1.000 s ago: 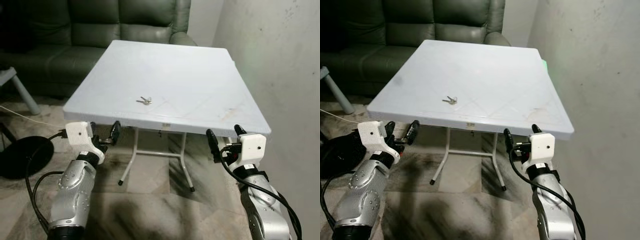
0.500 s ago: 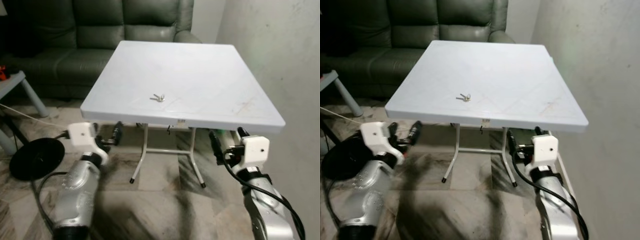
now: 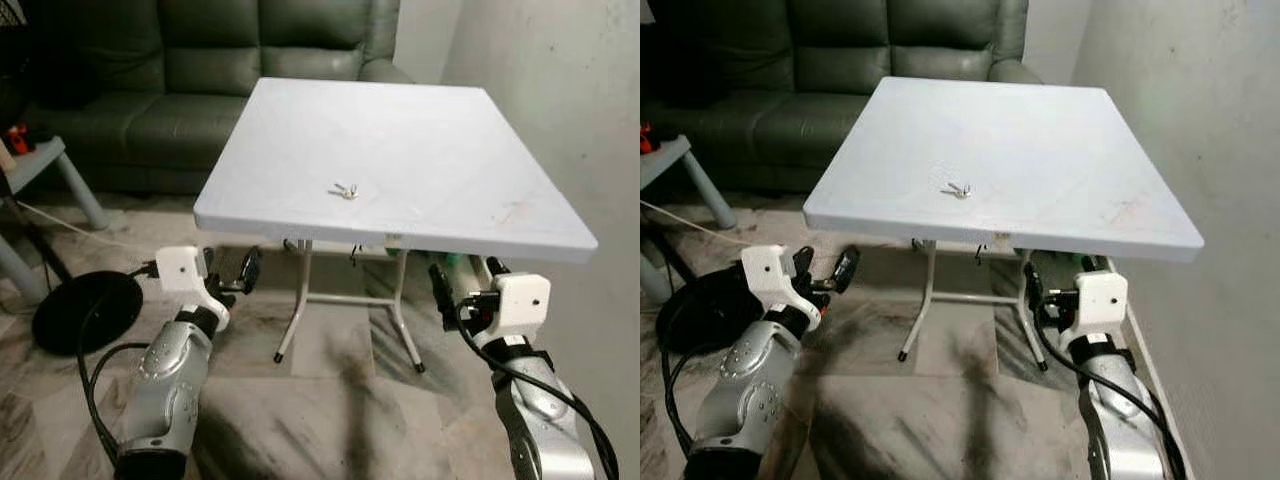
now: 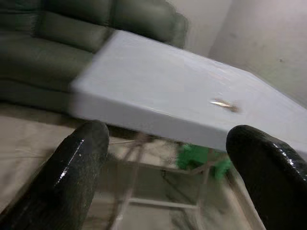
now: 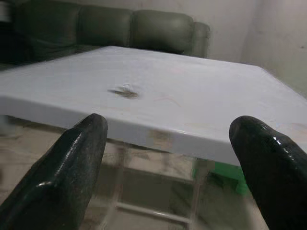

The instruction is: Hang keys on a hook

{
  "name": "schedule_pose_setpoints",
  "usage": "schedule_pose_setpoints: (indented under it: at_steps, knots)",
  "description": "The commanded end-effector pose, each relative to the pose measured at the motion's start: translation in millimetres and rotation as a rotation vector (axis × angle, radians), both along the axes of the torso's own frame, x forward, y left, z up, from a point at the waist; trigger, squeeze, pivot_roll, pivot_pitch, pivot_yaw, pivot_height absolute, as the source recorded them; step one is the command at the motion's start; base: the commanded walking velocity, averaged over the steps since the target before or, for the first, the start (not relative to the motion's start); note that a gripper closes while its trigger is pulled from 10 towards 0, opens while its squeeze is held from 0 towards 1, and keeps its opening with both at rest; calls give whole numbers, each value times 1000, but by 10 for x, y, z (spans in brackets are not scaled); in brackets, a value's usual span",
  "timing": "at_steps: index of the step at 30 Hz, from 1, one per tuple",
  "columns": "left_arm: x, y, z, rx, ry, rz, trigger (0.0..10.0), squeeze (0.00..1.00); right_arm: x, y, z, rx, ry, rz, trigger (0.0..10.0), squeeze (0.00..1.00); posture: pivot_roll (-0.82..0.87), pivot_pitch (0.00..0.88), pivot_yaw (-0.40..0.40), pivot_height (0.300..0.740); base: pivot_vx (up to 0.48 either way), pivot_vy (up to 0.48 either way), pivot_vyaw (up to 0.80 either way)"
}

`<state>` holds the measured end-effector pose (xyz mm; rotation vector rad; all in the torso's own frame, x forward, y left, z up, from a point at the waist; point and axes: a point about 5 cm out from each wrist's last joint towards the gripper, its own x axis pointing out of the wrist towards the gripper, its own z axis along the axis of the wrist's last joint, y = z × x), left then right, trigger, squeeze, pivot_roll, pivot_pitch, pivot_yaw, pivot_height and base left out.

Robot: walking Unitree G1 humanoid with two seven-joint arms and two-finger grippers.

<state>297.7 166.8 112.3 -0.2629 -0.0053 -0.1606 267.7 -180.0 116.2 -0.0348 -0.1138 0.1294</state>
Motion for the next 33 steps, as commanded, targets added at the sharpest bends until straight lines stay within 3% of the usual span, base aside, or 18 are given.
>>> schedule_pose_setpoints:
  at_steps: [1,12,33]
  knots:
    - [15,5,13,7,2,8,10000,0,3,-5,32,0,-11,-3,10000,0,-12,22,-27,732,0,330,0]
    - [35,-4,-38,25,47,43,10000,0,-21,-26,19,1,-6,-12,10000,0,-19,30,-20,732,0,30,0]
    - [13,14,-38,54,48,38,10000,0,-41,-11,-2,5,4,-8,10000,0,-10,44,-16,732,0,0,0]
